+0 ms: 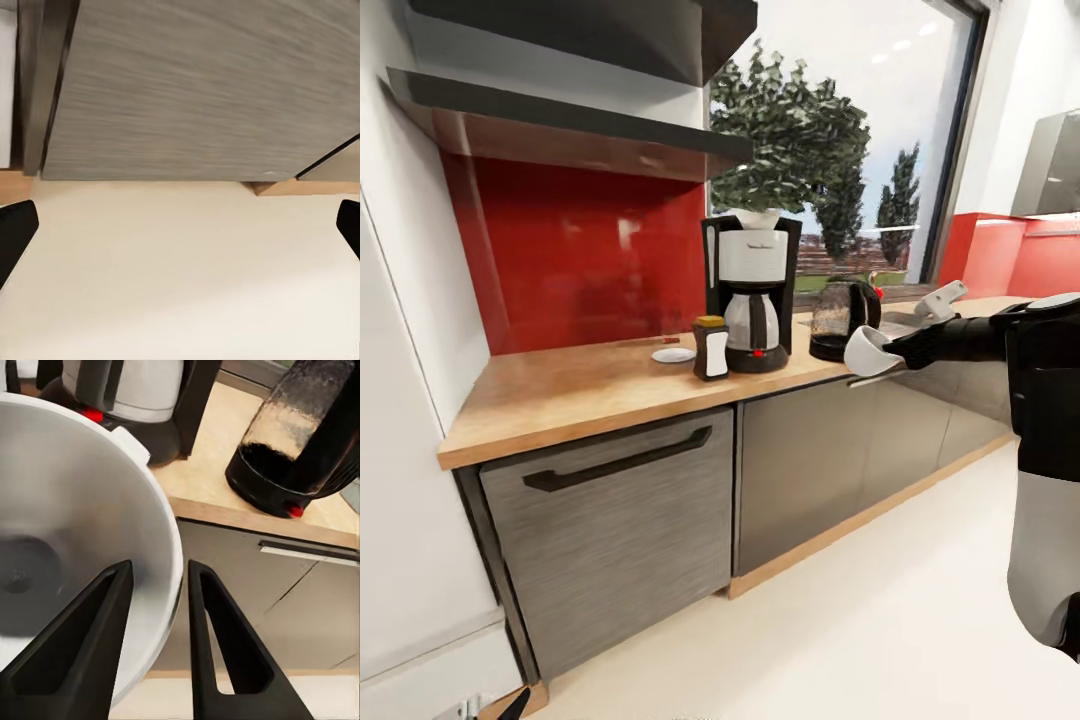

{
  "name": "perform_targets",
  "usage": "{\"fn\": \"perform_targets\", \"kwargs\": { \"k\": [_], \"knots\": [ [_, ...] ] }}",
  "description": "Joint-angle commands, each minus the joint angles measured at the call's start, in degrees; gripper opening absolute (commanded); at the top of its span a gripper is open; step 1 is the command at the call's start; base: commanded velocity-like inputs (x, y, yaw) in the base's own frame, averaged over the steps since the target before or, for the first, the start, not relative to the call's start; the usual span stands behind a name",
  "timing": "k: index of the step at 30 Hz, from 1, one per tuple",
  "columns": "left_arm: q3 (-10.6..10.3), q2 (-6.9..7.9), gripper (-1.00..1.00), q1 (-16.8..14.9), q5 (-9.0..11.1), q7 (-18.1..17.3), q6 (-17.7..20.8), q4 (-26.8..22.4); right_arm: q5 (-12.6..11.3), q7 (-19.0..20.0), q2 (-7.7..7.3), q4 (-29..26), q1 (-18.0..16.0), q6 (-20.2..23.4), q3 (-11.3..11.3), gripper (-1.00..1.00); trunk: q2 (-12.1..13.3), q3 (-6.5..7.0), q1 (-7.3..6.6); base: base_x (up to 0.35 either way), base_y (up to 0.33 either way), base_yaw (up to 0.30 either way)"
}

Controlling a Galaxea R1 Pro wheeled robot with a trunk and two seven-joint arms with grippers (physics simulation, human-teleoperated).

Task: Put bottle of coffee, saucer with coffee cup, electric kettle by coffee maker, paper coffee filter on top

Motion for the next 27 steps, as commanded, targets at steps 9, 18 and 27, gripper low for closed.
{"fn": "perform_targets", "kwargs": {
  "k": [9,18,27],
  "knots": [
    [0.0,0.01,1.0,0.0,0.5,-0.2,0.0,0.1,0.5,0.7,-0.03,0.0,-0.1,0.5,0.0,-1.0,0.0,0.1,-0.01,-0.112,0.287,-0.169],
    [0.0,0.01,1.0,0.0,0.5,-0.2,0.0,0.1,0.5,0.7,-0.04,0.0,-0.1,0.5,0.0,-1.0,0.0,0.11,-0.01,-0.058,0.081,-0.161],
    [0.0,0.01,1.0,0.0,0.5,-0.2,0.0,0.1,0.5,0.7,-0.05,0.0,-0.1,0.5,-0.1,-1.0,0.0,0.11,-0.01,-0.223,0.173,-0.048]
  ]
}}
